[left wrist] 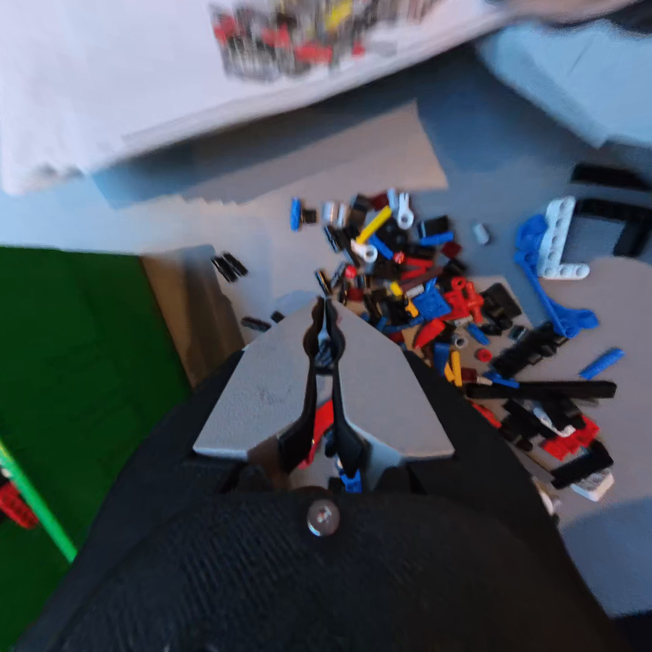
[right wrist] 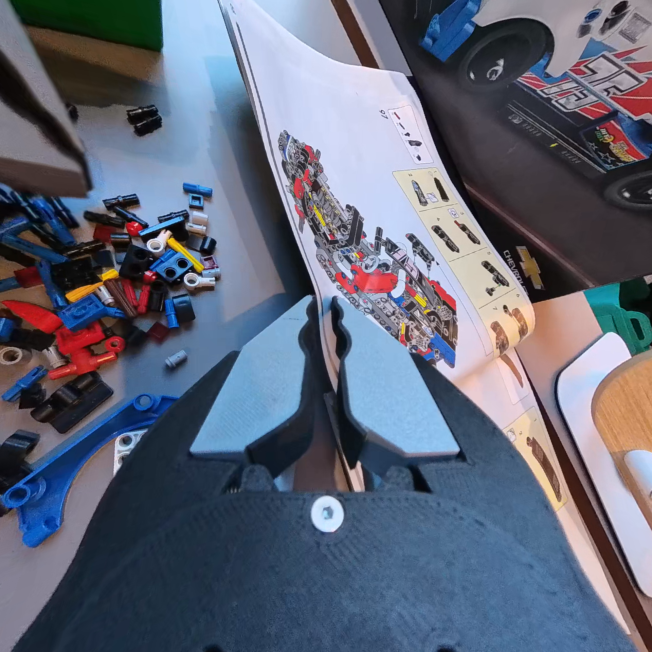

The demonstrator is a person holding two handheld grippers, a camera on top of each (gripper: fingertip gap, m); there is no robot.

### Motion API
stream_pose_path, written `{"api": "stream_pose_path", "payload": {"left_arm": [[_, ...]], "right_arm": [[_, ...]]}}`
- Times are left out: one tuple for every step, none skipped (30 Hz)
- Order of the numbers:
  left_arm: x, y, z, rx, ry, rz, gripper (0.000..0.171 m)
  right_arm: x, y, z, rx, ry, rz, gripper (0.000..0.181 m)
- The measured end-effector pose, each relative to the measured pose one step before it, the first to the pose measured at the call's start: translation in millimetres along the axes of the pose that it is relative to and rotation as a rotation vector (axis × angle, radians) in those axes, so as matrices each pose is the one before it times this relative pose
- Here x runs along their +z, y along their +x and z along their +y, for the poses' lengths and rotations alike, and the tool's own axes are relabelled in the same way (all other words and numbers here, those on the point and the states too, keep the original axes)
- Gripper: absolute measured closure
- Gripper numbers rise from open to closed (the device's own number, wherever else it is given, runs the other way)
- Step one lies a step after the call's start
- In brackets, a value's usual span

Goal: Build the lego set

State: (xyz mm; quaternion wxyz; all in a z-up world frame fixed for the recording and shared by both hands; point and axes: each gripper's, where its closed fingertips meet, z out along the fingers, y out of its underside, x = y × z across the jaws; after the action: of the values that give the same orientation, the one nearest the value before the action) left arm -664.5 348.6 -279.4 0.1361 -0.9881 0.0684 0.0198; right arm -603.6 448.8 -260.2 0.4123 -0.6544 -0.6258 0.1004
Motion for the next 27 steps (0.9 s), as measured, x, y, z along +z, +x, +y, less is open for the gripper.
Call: {"api": "stream_pose_path", "payload": {"left_arm": [[-2.75, -1.96, -12.57, 0.0071, 0.04935, -0.0098, 0.171], [-0.9, -4.4, -11.93, -0.0078, 0.03639, -0.0142, 0.171], [0.85, -2.93, -11.43, -0.0116, 0.0293, -0.0008, 0.171], [2.22, 0.04, -10.82, -0.0097, 0.02778, 0.0178, 0.171], [4.01, -2.93, -6.93, -0.0132, 0.00852, -0.0003, 0.171], [5.47, -4.46, -2.46, -0.0103, -0.01388, -0.0117, 0.171], [5.9, -1.31, 0.43, -0.0046, -0.0235, 0.0028, 0.171], [5.2, -0.25, 1.93, -0.004, -0.02319, 0.0047, 0.171], [4.64, -1.07, 3.8, -0.0044, -0.02581, -0.0037, 0.171], [3.7, 0.51, 4.41, 0.0002, -0.02526, 0.0038, 0.171], [1.9, 1.78, 3.22, 0.0011, -0.01108, 0.0083, 0.171], [-1.12, 2.65, 0.45, 0.002, 0.00877, 0.0112, 0.171], [-0.52, 3.01, 3.19, 0.0031, -0.01055, 0.0106, 0.171], [-0.72, 2.83, 2.52, 0.0107, -0.0035, 0.007, 0.171], [-0.82, 2.23, 2.76, 0.0051, -0.00521, 0.0019, 0.171], [-1.09, 3.38, 3.64, 0.001, -0.00931, 0.0078, 0.171], [-1.46, 4.17, 4.87, -0.0052, -0.01423, 0.0127, 0.171], [-1.4, 4.44, 5.21, -0.0039, -0.01181, 0.0141, 0.171], [-1.29, 3.05, 5.56, 0.0012, -0.00898, 0.0033, 0.171], [-1.43, 2.33, 5.65, 0.0056, -0.00793, -0.0006, 0.171], [-1.2, 2.9, 5.48, 0.0055, -0.00649, 0.004, 0.171], [-1.32, 2.83, 5.89, 0.002, -0.01019, 0.0066, 0.171], [-1.39, 3.06, 5.96, 0.002, -0.01264, 0.0099, 0.171], [-2.22, 2.01, 3.58, 0.0074, -0.00247, 0.0043, 0.171], [-4.32, -2.05, -0.94, 0.0124, 0.01704, -0.0183, 0.171], [-6.07, -5.53, -4.36, 0.0141, 0.02565, -0.0325, 0.171], [-6.56, -7.58, -7.74, 0.0139, 0.02974, -0.0362, 0.171]], "right_arm": [[-0.14, 0.0, -0.02, 0.0007, 0.0008, -0.0002, 0.178], [-0.14, -0.01, -0.04, 0.0031, 0.0005, -0.0006, 0.178], [-0.13, 0.03, 0.03, 0.0038, 0.0001, -0.0006, 0.178], [-0.17, -0.02, -0.16, 0.0035, -0.0002, 0.0001, 0.178], [-0.13, -0.06, -0.03, 0.0022, -0.0003, 0.0011, 0.178], [-0.15, 0.12, 0.01, 0.0003, -0.0007, 0.0014, 0.178], [-0.16, -0.07, -0.1, -0.0001, -0.0005, 0.0013, 0.178], [-0.23, 0.1, -0.23, 0.001, 0.0001, 0.0011, 0.178], [-0.21, 0.16, -0.27, 0.0019, 0.0001, 0.0004, 0.178], [-0.05, 0.18, -0.35, 0.0021, 0.0003, -0.0005, 0.178], [-0.16, 0.18, -0.3, 0.002, 0.0015, -0.001, 0.178], [-0.13, 0.18, -0.31, 0.0023, 0.0021, -0.0017, 0.178], [-0.04, 0.06, -0.21, 0.0037, 0.002, -0.0022, 0.178], [0.01, 0.04, -0.12, 0.0038, 0.0018, -0.0021, 0.178], [0.01, -0.11, 0.04, 0.0021, 0.0009, -0.0013, 0.178], [0.1, -0.13, 0.2, 0.0002, -0.0004, -0.0003, 0.178], [0.11, -0.22, 0.2, -0.001, -0.0012, 0.001, 0.178], [-0.05, -0.07, 0.04, -0.0016, -0.0011, 0.0019, 0.178], [-0.07, -0.04, 0.03, -0.0012, -0.0006, 0.0021, 0.178], [-0.25, -0.02, -0.2, -0.0013, -0.0004, 0.0014, 0.178], [-0.27, 0.08, -0.09, -0.001, 0.0, 0.0007, 0.178], [-0.25, -0.06, -0.13, -0.0003, 0.0003, 0.0, 0.178], [-0.18, 0.11, -0.2, 0.0008, 0.0006, -0.0004, 0.178], [-0.16, -0.01, -0.13, 0.0009, 0.0005, -0.0003, 0.178], [-0.12, 0.1, -0.16, 0.0001, 0.0002, 0.0002, 0.178], [-0.11, 0.08, -0.21, -0.0001, -0.0001, 0.0008, 0.178], [-0.11, 0.13, -0.21, -0.0001, -0.0001, 0.0012, 0.178]]}}
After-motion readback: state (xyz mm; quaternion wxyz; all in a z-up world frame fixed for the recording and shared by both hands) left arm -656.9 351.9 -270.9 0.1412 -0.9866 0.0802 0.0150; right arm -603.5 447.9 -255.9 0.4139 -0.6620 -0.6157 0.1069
